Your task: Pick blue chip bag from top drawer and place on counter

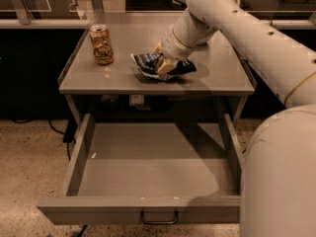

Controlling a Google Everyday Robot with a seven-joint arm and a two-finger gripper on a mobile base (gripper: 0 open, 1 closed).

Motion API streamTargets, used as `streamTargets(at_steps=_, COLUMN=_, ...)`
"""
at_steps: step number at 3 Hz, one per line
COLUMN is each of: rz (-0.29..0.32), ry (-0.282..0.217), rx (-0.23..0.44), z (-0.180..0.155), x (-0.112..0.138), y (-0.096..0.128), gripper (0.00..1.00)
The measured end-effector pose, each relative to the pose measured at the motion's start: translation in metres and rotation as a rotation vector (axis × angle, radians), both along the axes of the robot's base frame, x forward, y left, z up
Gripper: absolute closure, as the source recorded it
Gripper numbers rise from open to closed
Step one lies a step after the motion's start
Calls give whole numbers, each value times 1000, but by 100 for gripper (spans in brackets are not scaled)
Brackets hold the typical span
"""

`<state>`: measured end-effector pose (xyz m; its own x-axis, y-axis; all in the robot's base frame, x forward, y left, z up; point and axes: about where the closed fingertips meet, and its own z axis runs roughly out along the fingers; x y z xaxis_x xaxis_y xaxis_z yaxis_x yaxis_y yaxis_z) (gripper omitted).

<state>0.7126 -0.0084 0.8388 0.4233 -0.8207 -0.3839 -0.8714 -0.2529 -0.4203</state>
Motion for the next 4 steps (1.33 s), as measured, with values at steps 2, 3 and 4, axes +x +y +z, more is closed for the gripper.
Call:
streamTargets(at_steps=2, rz=0, ry=0, rx=0, z=0, x=0, y=0, gripper=26)
streamTargets(at_steps=3, rz=0, ry=0, rx=0, z=0, x=0, y=0, gripper=4)
streamTargets(at_steps=4, rz=0, ry=0, rx=0, z=0, x=0, y=0, gripper=0)
